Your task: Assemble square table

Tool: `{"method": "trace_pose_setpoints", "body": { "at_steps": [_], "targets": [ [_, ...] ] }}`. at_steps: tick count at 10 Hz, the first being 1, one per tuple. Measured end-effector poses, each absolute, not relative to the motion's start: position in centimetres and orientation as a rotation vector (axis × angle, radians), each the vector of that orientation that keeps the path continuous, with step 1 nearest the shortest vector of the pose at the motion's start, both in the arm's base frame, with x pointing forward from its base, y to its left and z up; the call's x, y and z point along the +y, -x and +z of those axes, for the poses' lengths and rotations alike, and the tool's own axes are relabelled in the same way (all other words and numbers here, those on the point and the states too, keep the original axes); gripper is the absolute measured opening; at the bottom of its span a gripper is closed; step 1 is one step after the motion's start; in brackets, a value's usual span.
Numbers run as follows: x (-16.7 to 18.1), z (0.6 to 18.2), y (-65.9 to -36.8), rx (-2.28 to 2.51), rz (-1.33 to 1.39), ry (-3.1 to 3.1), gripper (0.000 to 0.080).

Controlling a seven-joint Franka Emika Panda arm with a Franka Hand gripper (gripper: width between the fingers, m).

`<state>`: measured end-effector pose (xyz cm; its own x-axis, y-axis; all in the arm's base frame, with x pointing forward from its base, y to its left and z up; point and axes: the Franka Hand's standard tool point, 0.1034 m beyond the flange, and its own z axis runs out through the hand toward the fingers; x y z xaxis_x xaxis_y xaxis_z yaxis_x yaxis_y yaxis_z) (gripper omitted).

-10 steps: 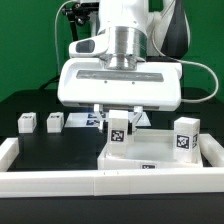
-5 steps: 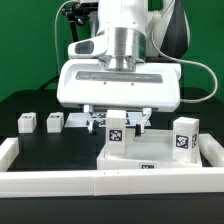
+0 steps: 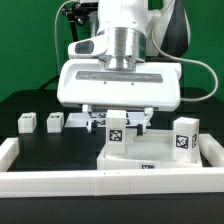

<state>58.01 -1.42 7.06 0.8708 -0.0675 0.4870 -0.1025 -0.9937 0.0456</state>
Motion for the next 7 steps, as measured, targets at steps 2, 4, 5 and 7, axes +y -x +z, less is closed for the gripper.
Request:
{"method": "trace_pose_setpoints", "body": {
  "at_steps": [2, 4, 5, 7],
  "targets": [
    [-1.7, 9.0, -58.4, -0.133, 0.762, -2.981, 0.0649],
    [-2.1, 10.6, -58.7, -0.139, 0.737, -2.997, 0.0649],
    [-2.0, 10.4, -58.5, -0.138, 0.706, -3.009, 0.0649],
    [-1.7, 9.6, -58.2, -0.143, 0.536, -3.067, 0.0649]
  ]
}}
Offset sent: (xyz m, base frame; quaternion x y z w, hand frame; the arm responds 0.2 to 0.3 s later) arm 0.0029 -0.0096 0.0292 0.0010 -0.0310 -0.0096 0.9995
